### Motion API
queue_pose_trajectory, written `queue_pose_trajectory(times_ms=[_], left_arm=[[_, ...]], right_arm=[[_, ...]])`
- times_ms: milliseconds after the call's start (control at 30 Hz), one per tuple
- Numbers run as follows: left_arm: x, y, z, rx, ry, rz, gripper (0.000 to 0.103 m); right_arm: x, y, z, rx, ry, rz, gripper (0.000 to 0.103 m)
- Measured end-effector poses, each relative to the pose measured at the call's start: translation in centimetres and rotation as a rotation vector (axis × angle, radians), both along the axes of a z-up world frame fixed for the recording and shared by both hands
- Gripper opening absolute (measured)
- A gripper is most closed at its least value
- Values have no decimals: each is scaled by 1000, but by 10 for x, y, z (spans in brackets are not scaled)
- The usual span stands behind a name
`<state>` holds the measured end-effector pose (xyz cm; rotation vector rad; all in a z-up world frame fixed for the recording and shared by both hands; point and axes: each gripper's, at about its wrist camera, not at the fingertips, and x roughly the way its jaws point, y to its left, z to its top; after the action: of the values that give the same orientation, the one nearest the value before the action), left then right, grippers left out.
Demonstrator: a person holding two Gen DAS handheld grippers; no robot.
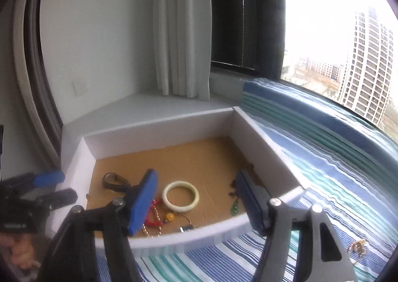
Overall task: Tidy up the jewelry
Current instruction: 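Move both tools back over the gold rings on the bedspread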
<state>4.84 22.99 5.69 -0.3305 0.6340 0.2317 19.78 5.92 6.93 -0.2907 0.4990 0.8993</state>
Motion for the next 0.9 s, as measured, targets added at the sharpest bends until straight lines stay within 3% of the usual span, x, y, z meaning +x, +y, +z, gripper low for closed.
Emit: queue_pose_trajectory(times_ms=[33, 133, 300, 400, 500, 600, 667, 900], left_arm=[[3, -16, -2, 12, -1, -36, 96], [22, -67, -26, 4, 46, -149, 97], [55, -141, -96, -69, 184, -244, 96], [76, -177, -126, -1, 247, -288, 95], [95, -212, -138, 136, 270, -342, 95], [116, -238, -146, 248, 276, -372, 96], [129, -249, -154, 277, 283, -387, 96], [149, -252, -161, 245, 293, -370, 102]], right_arm=[[-5, -19, -7, -12, -19, -14, 79], [-14, -74, -50, -89, -52, -107, 79], [4, -182, -141, -143, 142, -380, 79], [11, -241, -170, -120, 206, -546, 79], [19, -281, -187, -138, 218, -659, 79], [25, -299, -200, -154, 236, -706, 79], [30, -303, -206, -147, 264, -717, 79], [31, -304, -209, -124, 284, -723, 81]])
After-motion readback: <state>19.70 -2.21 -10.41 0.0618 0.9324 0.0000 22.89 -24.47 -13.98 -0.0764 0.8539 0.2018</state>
